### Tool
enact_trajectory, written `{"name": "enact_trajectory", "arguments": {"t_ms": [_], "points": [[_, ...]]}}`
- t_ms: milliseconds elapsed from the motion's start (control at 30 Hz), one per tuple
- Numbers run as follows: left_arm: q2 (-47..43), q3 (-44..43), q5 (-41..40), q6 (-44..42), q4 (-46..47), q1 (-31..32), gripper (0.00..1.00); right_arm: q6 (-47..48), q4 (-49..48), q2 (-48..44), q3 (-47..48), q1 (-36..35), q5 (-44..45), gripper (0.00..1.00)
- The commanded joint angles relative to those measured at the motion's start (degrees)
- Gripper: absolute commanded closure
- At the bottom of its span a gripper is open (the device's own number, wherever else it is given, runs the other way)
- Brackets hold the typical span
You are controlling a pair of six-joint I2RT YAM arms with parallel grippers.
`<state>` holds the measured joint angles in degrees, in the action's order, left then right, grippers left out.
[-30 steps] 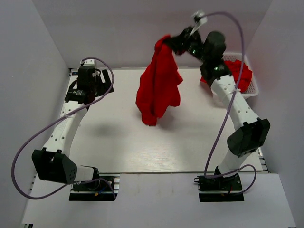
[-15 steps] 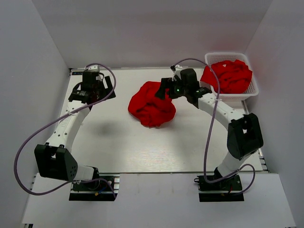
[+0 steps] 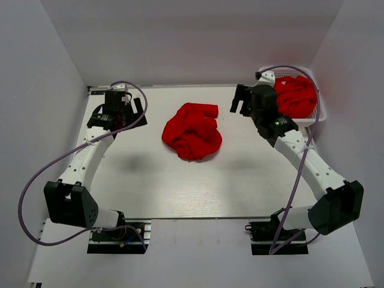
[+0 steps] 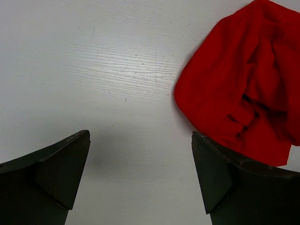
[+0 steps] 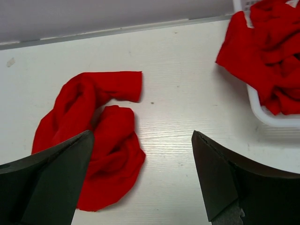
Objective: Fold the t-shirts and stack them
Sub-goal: Flatten out the tshirt
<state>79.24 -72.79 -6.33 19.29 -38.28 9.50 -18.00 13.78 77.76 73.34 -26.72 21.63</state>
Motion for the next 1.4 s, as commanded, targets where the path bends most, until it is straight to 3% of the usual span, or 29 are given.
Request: {"name": "enact_trajectory", "arguments": {"t_ms": [0,267,400,600,867,1167,1200,1233,1267,1367], "points": [[0.21,-1.39,2.81,-0.66,-0.39,0.17,0.0,-0.02,1.07,-2.08,-1.97,0.35,4.83,0.1],[4.25,-0.86,10.87,-2.94,2.5,0.7,0.0,2.0,0.72,-1.21,-1.8,0.18,-3.24,0.1],[11.26,-1.56,16.87,-4.6,5.06,3.24,0.0,3.67,1.6,3.43,1.0,-0.26,-11.04,0.1],[18.66,-4.37,18.45,-5.67,6.55,8.87,0.0,2.97,2.22,10.57,5.48,-0.79,-23.8,0.1],[27.8,-8.41,14.16,-5.67,6.74,12.74,0.0,2.09,0.98,18.82,8.92,-2.02,-29.45,0.1],[32.03,-9.12,12.04,-4.87,6.11,13.27,0.24,2.7,2.13,24.1,11.65,-3.51,-30.15,0.1],[32.64,-8.6,12.04,-4.35,6.11,13.79,0.34,2.62,2.39,25.07,11.91,-3.69,-30.33,0.1],[32.64,-8.59,12.04,-4.35,6.11,13.79,0.34,2.71,2.74,25.42,12.17,-3.78,-30.24,0.1],[32.64,-8.59,12.04,-4.35,6.11,13.79,0.44,2.71,2.92,25.78,12.7,-3.78,-30.33,0.1],[32.64,-8.59,12.04,-3.21,5.59,13.79,0.68,2.36,3.62,27.18,13.05,-3.78,-30.15,0.21]]}}
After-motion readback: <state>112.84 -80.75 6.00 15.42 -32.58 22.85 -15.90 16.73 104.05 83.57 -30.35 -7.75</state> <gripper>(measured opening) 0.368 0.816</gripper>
